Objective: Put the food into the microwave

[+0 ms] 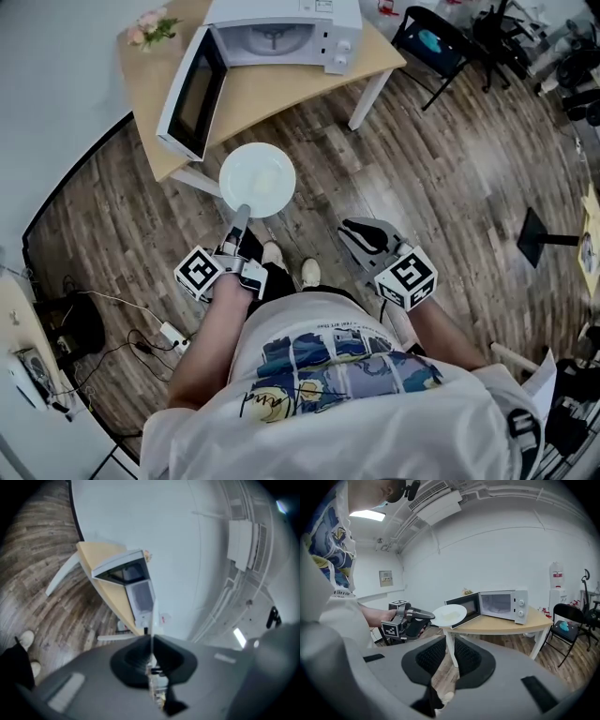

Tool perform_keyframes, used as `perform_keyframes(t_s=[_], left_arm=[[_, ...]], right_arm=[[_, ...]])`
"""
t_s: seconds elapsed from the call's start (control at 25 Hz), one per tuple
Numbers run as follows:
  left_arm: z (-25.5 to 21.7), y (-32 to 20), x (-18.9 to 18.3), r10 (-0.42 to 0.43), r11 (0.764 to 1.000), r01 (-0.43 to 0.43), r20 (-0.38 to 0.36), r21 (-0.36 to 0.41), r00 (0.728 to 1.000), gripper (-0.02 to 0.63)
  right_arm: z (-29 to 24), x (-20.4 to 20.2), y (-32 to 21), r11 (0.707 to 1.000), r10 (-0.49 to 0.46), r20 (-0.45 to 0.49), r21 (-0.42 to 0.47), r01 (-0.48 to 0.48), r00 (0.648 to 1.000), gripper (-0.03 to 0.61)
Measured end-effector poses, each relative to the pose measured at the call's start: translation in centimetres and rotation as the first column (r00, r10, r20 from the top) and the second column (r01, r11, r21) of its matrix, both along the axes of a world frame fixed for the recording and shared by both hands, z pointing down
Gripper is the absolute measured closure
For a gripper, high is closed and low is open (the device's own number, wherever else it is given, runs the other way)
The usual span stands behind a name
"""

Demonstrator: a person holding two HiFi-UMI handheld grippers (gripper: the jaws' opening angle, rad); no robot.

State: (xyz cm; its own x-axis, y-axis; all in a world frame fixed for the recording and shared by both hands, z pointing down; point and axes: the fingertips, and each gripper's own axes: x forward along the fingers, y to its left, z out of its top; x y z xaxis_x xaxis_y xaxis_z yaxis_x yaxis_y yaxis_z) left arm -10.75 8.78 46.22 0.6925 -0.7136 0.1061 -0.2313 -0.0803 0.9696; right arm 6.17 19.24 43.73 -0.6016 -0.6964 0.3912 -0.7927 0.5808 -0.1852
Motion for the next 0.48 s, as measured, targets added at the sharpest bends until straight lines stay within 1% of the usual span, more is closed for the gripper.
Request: perform_keyframes(t_s=[0.12,0.2,0.32,0.48], left_arm=[[0.6,-3.6,0.6,0.007,1.000,-0.007,0.008,-0.002,1.000,0.594],[1.2,-6.3,1.4,0.022,1.000,-0.022,0.010,0.000,1.000,0.594],[2.0,-10.2,2.4,0.033,0.999,-0.033,0.004,-0.017,0.999,0.594],[2.7,-15.7,4.2,0.057,0.998,-0.057,0.002,-0.037,0.998,0.594]], right_arm=[[0.6,0.3,-3.0,1.000,0.015,0.024,-0.021,-0.015,1.000,0.526],[0.5,1.0,-5.6,0.999,0.040,0.023,-0.019,-0.040,0.999,0.525],[-0.2,2.0,-8.9,0.996,0.086,0.010,-0.010,-0.086,0.996,0.526],[-1.0,3.4,-12.6,0.992,0.126,-0.041,-0.008,-0.126,0.991,0.531]])
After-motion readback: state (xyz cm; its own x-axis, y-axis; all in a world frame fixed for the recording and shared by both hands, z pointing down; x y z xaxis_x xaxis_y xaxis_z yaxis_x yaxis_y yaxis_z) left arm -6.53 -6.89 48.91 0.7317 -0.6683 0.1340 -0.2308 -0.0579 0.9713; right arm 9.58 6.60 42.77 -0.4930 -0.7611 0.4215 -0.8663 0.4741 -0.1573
